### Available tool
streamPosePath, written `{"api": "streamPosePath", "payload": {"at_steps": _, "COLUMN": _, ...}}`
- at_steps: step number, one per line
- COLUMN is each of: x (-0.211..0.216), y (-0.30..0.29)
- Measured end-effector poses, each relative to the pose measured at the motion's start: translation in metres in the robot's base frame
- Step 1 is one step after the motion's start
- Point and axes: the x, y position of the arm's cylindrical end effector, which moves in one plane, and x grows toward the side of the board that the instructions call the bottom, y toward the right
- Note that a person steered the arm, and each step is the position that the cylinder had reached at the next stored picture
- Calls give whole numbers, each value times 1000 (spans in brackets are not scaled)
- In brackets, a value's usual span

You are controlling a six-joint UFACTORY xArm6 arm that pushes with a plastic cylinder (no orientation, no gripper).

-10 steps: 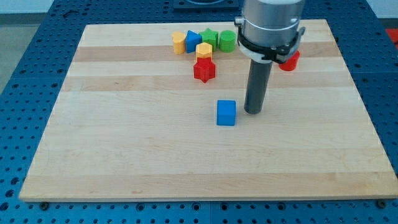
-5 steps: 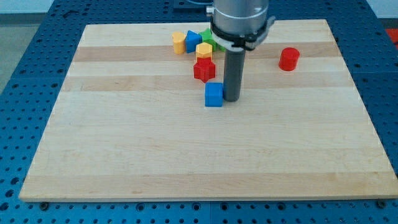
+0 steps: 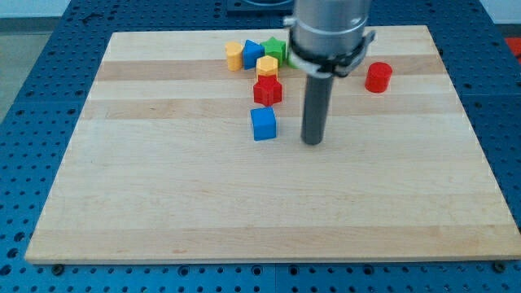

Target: Push the blue cube below the red star

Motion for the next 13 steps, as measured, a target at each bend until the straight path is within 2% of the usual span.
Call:
{"api": "streamPosePath", "payload": {"at_steps": 2, "x": 26, "y": -63}}
{"api": "streamPosePath", "payload": {"at_steps": 4, "x": 19, "y": -104}}
{"api": "streamPosePath", "payload": {"at_steps": 5, "x": -1, "y": -96}}
{"api": "streamPosePath", "payload": {"at_steps": 8, "x": -9, "y": -71}}
{"api": "streamPosePath", "payload": {"at_steps": 13, "x": -29, "y": -67}}
